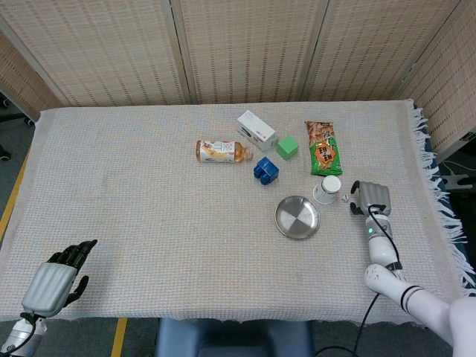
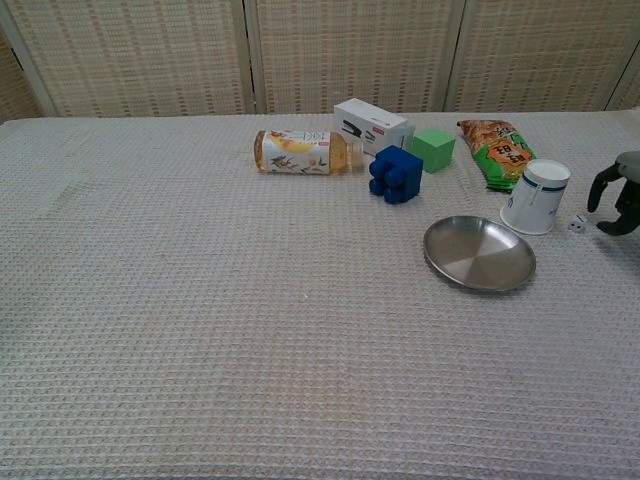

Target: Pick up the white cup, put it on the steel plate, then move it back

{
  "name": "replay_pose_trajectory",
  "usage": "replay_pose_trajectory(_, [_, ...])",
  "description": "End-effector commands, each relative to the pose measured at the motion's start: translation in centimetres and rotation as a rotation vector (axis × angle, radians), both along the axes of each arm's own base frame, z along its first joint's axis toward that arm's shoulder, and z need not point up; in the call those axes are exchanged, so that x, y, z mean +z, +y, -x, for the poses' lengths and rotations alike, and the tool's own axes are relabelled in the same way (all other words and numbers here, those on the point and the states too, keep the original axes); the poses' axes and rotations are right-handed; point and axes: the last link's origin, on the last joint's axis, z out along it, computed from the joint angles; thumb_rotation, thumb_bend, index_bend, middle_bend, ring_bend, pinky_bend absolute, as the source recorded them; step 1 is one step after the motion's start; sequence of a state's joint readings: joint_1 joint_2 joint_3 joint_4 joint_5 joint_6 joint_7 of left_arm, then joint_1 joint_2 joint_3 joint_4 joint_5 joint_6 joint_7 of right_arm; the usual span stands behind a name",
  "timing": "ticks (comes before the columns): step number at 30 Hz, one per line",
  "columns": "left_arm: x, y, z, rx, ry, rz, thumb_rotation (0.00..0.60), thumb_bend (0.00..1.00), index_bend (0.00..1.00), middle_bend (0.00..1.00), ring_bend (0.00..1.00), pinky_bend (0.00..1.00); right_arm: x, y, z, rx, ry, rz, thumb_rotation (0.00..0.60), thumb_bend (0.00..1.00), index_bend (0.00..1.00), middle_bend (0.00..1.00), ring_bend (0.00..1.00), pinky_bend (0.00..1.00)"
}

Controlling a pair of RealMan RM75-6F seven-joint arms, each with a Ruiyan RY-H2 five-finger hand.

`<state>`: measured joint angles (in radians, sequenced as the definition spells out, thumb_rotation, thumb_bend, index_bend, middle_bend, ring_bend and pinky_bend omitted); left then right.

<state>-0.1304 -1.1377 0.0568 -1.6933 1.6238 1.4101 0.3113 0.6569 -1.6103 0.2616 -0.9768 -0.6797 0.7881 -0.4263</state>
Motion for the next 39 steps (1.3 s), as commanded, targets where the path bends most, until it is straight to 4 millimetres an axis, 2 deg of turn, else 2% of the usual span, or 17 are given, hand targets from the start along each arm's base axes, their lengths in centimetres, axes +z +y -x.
replay_pose_trajectory(1, [0.0,0.0,0.0,-0.001,0.0,0.0,0.6,0.45,0.07,0.14,0.19,0.37,-0.2,-0.1,0.0,0.005,-0.005,-0.002,0.6,0.27,0.41,0.88,0.96,0.87])
replay_pose_trajectory(30, [0.1,0.0,0.1,0.004,-0.005,-0.002,0.6,0.45,0.07,0.14,0.19,0.37,-1.6,-1.0,0.0,0.032,-0.06,-0.014,0.6,0.27,0.42,0.9,0.98,0.89])
replay_pose_trajectory(39, [0.1,0.0,0.1,0.005,-0.004,0.0,0.6,0.45,0.07,0.14,0.19,0.37,-1.8,-1.2,0.0,0.042,-0.062,-0.006,0.6,0.27,0.47,0.92,0.99,0.9])
